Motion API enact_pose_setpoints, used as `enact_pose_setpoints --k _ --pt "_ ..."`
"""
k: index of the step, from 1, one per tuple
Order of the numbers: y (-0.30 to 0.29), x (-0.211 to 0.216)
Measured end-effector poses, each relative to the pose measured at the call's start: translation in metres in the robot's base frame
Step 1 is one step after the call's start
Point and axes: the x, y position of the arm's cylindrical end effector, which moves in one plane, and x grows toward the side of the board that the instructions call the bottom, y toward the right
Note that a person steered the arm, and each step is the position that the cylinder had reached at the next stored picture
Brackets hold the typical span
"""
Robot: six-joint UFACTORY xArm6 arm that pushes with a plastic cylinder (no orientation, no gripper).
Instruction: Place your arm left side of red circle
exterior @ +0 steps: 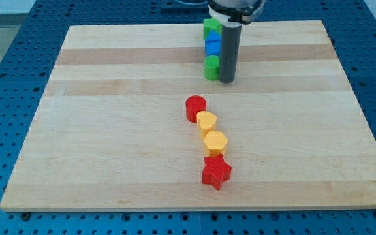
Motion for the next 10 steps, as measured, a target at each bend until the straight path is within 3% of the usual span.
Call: enact_pose_setpoints --k 3,5,8,10 --pt "0.000 -0.008" --pt "0.000 0.028" --pt "-0.060 0.032" --pt "-0.099 0.066"
